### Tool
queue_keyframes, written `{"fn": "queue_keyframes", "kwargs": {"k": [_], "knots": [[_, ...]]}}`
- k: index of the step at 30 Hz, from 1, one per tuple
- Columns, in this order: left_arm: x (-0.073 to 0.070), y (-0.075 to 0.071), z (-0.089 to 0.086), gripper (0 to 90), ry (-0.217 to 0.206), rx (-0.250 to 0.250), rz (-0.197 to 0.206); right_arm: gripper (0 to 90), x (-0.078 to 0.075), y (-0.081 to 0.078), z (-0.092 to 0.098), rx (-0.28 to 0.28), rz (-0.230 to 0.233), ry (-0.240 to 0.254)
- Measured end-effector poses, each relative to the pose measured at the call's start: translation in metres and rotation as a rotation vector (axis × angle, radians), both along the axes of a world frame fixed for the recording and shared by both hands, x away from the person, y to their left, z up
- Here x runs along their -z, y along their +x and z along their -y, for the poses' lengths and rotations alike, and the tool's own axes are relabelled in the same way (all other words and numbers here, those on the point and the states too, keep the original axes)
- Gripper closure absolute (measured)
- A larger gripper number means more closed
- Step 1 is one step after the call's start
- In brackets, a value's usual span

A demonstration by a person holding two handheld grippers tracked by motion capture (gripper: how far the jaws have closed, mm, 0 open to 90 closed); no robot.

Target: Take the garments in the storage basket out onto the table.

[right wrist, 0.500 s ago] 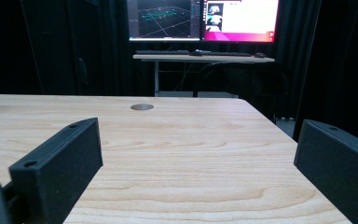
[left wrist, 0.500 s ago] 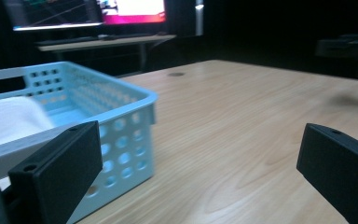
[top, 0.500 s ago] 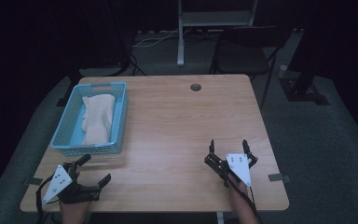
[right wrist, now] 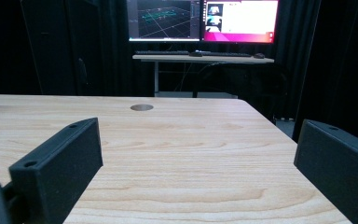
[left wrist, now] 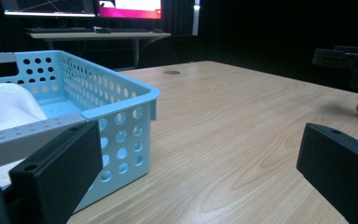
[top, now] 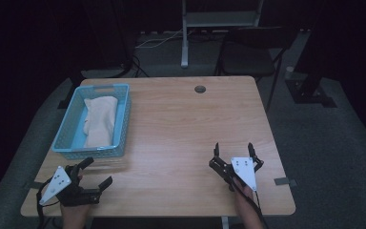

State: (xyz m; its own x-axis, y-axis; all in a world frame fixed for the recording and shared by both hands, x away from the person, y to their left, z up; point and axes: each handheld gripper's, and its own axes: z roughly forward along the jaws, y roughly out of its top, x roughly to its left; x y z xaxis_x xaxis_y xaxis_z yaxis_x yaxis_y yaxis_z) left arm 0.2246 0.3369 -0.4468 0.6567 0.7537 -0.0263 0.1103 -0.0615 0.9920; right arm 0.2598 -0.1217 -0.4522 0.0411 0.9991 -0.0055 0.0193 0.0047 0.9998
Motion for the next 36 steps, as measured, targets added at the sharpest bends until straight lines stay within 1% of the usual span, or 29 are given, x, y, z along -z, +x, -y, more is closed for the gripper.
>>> {"fn": "queue_keyframes", "kwargs": {"k": [2, 3, 4, 5, 7, 8, 9, 11, 12, 13, 14, 15, 16, 17, 18, 19, 20, 21, 22, 24, 26, 27, 28, 29, 30, 32, 35, 36], "knots": [[-0.001, 0.002, -0.002, 1.0, -0.016, 0.014, -0.026, 0.4, 0.0, 0.0, 0.0, 0.0, 0.0, 0.0], [-0.001, 0.003, -0.003, 3.4, -0.022, 0.012, -0.043, 0.4, 0.0, 0.0, 0.0, 0.0, 0.0, 0.0], [-0.002, 0.004, -0.004, 3.4, -0.031, 0.017, -0.049, 0.5, 0.0, 0.0, 0.0, 0.0, 0.0, 0.0], [-0.002, 0.003, -0.005, 3.4, -0.034, 0.004, -0.041, 0.4, 0.0, 0.0, 0.0, 0.0, -0.001, 0.001], [-0.005, -0.001, -0.006, 3.3, -0.04, -0.043, 0.006, 0.4, 0.0, 0.0, 0.0, 0.0, -0.001, 0.001], [-0.006, -0.001, -0.008, 3.3, -0.043, -0.071, 0.011, 0.4, 0.0, 0.0, 0.0, 0.0, -0.001, 0.001], [-0.008, -0.001, -0.009, 3.2, -0.057, -0.087, 0.019, 0.4, 0.0, 0.0, 0.0, 0.0, -0.001, 0.001], [-0.012, 0.001, -0.012, 3.2, -0.066, -0.132, -0.001, 0.4, 0.0, 0.0, 0.0, 0.0, -0.001, 0.001], [-0.013, 0.002, -0.013, 3.1, -0.073, -0.137, -0.013, 0.4, 0.0, 0.0, 0.0, 0.0, -0.001, 0.001], [-0.014, 0.002, -0.014, 3.1, -0.067, -0.166, -0.02, 0.4, 0.0, 0.0, 0.0, 0.0, -0.002, 0.002], [-0.014, 0.003, -0.015, 3.1, -0.067, -0.174, -0.022, 0.4, 0.0, 0.0, 0.0, 0.001, -0.002, 0.002], [-0.015, 0.003, -0.016, 3.1, -0.073, -0.17, -0.03, 0.4, 0.0, 0.0, 0.0, 0.001, -0.001, 0.002], [-0.015, 0.003, -0.016, 3.1, -0.067, -0.18, -0.036, 0.4, 0.0, 0.0, 0.0, 0.001, -0.001, 0.001], [-0.015, 0.002, -0.016, 3.1, -0.066, -0.179, -0.036, 0.4, 0.0, 0.0, 0.0, 0.0, -0.001, 0.001], [-0.015, 0.002, -0.016, 3.1, -0.066, -0.17, -0.038, 0.4, 0.0, 0.0, 0.0, 0.0, -0.001, 0.001], [-0.016, 0.003, -0.016, 3.1, -0.056, -0.171, -0.049, 0.4, 0.0, 0.0, 0.0, 0.0, -0.001, 0.001], [-0.016, 0.003, -0.016, 3.1, -0.056, -0.167, -0.056, 0.4, 0.0, 0.0, 0.0, 0.0, -0.002, 0.002], [-0.016, 0.003, -0.016, 3.1, -0.056, -0.163, -0.05, 0.4, 0.0, 0.0, 0.0, 0.0, -0.002, 0.003], [-0.016, 0.003, -0.015, 3.1, -0.05, -0.17, -0.054, 0.4, 0.0, 0.0, 0.0, 0.0, -0.002, 0.002], [-0.017, 0.003, -0.016, 3.1, -0.056, -0.161, -0.051, 0.4, 0.0, 0.0, 0.0, 0.0, -0.001, 0.001], [-0.018, 0.002, -0.016, 3.1, -0.059, -0.167, -0.044, 0.4, 0.0, 0.0, 0.0, 0.0, -0.001, 0.001], [-0.019, 0.002, -0.016, 3.1, -0.064, -0.158, -0.04, 0.4, 0.0, 0.0, 0.0, 0.001, -0.002, 0.002], [-0.019, 0.002, -0.015, 3.1, -0.059, -0.164, -0.04, 0.4, 0.0, 0.0, 0.0, 0.0, -0.002, 0.002], [-0.019, 0.002, -0.015, 3.1, -0.06, -0.158, -0.036, 0.4, 0.0, 0.0, 0.0, 0.0, -0.002, 0.002], [-0.02, 0.003, -0.015, 3.1, -0.064, -0.148, -0.038, 0.4, 0.0, 0.0, 0.0, 0.0, -0.003, 0.003], [-0.02, 0.004, -0.015, 3.1, -0.058, -0.146, -0.047, 0.4, 0.0, 0.0, 0.0, 0.001, -0.002, 0.003], [-0.022, 0.004, -0.015, 3.1, -0.065, -0.146, -0.046, 0.4, 0.0, 0.0, 0.0, 0.0, -0.002, 0.001], [-0.023, 0.004, -0.016, 3.1, -0.069, -0.144, -0.051, 0.4, 0.0, 0.0, 0.0, 0.0, -0.002, 0.002]]}}
